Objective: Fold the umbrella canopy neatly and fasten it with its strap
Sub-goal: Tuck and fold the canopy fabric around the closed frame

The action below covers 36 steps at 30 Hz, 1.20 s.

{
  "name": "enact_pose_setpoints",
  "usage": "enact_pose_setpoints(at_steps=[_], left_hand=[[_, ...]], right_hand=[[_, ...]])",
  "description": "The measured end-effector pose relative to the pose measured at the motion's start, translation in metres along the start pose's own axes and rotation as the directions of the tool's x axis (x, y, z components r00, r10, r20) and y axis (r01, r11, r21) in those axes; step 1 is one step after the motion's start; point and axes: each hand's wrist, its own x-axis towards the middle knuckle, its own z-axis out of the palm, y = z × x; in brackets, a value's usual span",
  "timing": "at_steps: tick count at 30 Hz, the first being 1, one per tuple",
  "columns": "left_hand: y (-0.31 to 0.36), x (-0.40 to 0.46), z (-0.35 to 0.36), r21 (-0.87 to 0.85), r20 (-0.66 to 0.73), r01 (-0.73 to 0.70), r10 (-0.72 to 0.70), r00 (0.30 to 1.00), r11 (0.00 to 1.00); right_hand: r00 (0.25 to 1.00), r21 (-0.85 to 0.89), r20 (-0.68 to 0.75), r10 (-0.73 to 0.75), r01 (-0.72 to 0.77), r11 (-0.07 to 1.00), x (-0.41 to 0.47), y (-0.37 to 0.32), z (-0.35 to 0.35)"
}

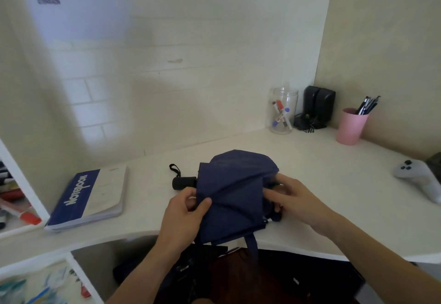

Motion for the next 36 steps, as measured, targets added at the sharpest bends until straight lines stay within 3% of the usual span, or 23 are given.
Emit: enact_pose_setpoints(at_steps=[4,6,9,11,13,17,20,23,28,33,36], left_hand=[[0.001,-0.001,-0.002,-0.082,0.049,0.035,-0.031,0.998,0.996],[0.004,0.001,-0.003,-0.103,0.085,0.037,-0.028,0.996,0.994],[0.009,0.005,-0.007,-0.111,0.183,0.047,-0.026,0.983,0.993],[0.007,0.007,-0.01,-0.028,0.236,-0.013,0.019,0.972,1.0],[0.002,0.012,-0.011,0.14,0.195,-0.113,0.085,0.977,0.984],[-0.008,0.016,-0.004,0.35,0.07,-0.225,0.214,0.974,0.909],[-0.015,0.016,0.003,0.377,0.048,-0.258,0.26,0.964,0.89],[-0.023,0.016,0.003,0.34,0.009,-0.257,0.27,0.963,0.905],[-0.027,0.013,0.005,0.348,-0.065,-0.247,0.287,0.956,0.904],[-0.037,0.011,-0.004,0.299,-0.102,-0.236,0.277,0.955,0.924],[-0.037,0.003,-0.013,0.198,-0.118,-0.187,0.213,0.97,0.962]], right_hand=[[0.975,0.225,0.018,0.219,-0.218,0.95,0.005,-0.006,-0.004],[0.967,0.191,0.003,0.254,-0.25,0.949,0.006,-0.009,-0.005],[0.991,0.121,-0.055,0.125,-0.118,0.986,0.005,-0.005,-0.001],[0.994,0.135,-0.07,0.083,-0.073,0.988,0.004,0.002,0.001],[0.992,0.053,-0.123,0.043,-0.036,0.998,0.007,0.01,0.002],[0.949,-0.381,-0.276,-0.15,0.035,0.924,0.012,0.022,0.014],[0.863,-0.408,-0.415,-0.288,0.106,0.907,0.009,0.021,0.016],[0.855,-0.45,-0.305,-0.419,0.258,0.855,0.009,0.018,0.012],[0.733,-0.667,-0.085,-0.675,0.462,0.585,0.002,0.022,0.006],[0.776,-0.668,0.107,-0.622,0.52,0.533,-0.008,0.035,0.004],[0.809,-0.633,0.146,-0.569,0.518,0.575,-0.015,0.037,0.007]])
